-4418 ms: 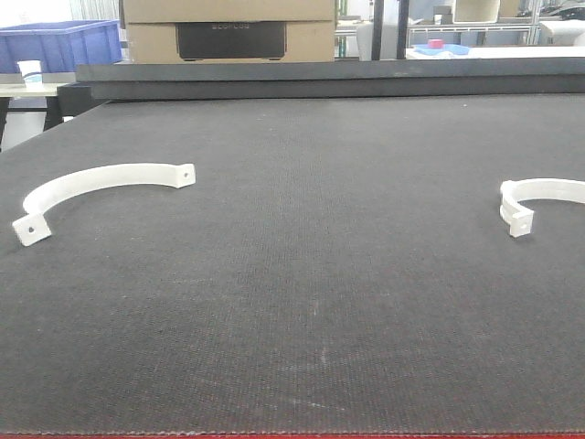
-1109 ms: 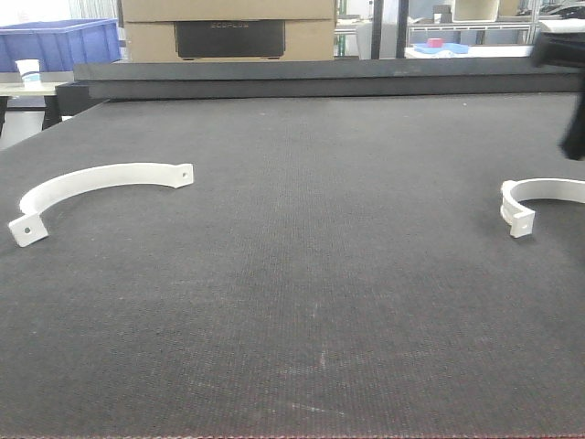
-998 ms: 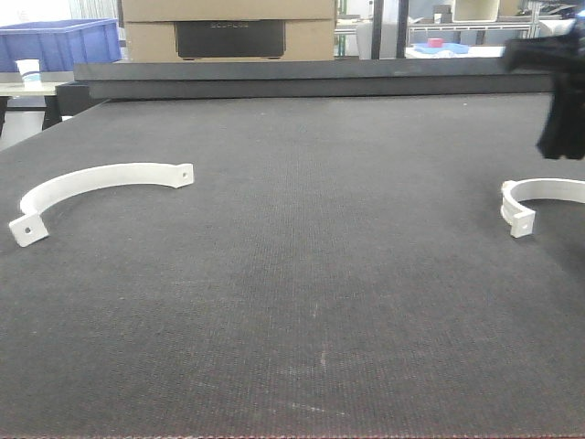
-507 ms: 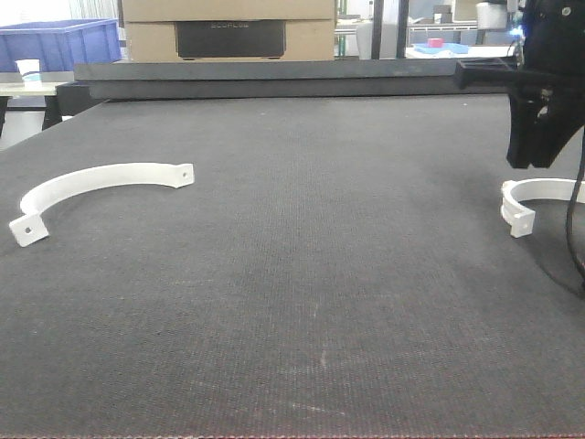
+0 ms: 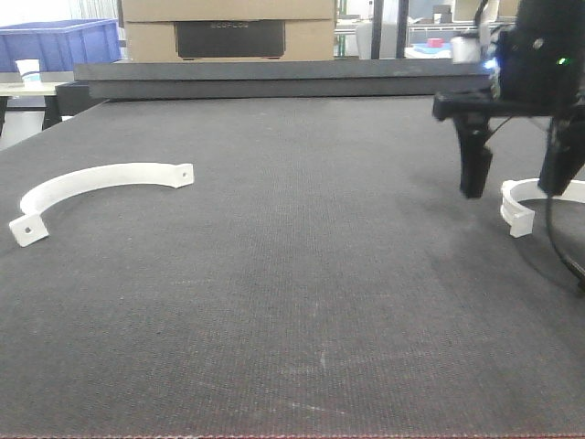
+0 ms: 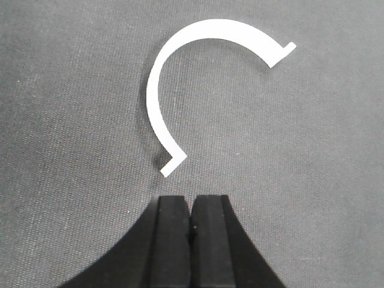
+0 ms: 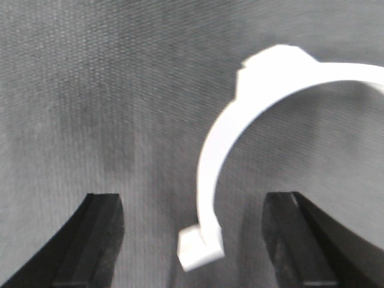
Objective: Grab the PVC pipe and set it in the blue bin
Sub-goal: 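Lower both grippers over the ends of the two white clamp halves, then close left and right grippers on the white clamp ends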
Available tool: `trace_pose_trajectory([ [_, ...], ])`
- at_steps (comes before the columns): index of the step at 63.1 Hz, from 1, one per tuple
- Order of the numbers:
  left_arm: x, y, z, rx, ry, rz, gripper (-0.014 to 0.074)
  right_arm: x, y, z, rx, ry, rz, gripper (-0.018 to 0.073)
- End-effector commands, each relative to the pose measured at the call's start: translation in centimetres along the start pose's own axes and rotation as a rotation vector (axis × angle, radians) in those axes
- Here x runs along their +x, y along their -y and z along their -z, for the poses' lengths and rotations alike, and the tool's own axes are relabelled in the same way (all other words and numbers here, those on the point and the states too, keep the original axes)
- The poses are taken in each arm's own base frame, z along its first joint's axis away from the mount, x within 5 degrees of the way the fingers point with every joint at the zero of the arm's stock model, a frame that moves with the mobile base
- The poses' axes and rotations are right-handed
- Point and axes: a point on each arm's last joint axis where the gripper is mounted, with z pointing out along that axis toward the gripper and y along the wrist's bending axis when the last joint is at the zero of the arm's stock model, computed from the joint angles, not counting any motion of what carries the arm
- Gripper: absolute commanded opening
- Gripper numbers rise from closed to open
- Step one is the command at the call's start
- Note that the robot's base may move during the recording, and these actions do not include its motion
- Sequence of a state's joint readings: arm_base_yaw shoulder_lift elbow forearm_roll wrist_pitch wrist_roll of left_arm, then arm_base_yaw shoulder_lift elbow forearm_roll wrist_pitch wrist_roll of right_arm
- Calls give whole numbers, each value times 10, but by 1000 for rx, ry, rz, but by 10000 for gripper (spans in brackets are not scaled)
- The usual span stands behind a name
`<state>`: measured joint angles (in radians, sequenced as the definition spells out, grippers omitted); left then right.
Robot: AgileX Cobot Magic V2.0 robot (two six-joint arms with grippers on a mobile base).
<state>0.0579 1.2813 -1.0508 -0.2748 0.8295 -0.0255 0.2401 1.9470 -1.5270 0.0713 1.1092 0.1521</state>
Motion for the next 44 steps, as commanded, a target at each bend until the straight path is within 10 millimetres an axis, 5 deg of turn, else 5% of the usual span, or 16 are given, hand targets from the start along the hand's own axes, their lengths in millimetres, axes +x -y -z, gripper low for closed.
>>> trace_pose_trajectory([
  [1,-2,1,2,9,14,8,-111,-3,1,-7,19,-3,13,358],
  [26,3,1,2,8,-38,8,-111,-7,1,-16,18,9,12,332],
  [44,4,1,3,8,-51,8,-111,-6,1,-17,20,-7,12,142],
])
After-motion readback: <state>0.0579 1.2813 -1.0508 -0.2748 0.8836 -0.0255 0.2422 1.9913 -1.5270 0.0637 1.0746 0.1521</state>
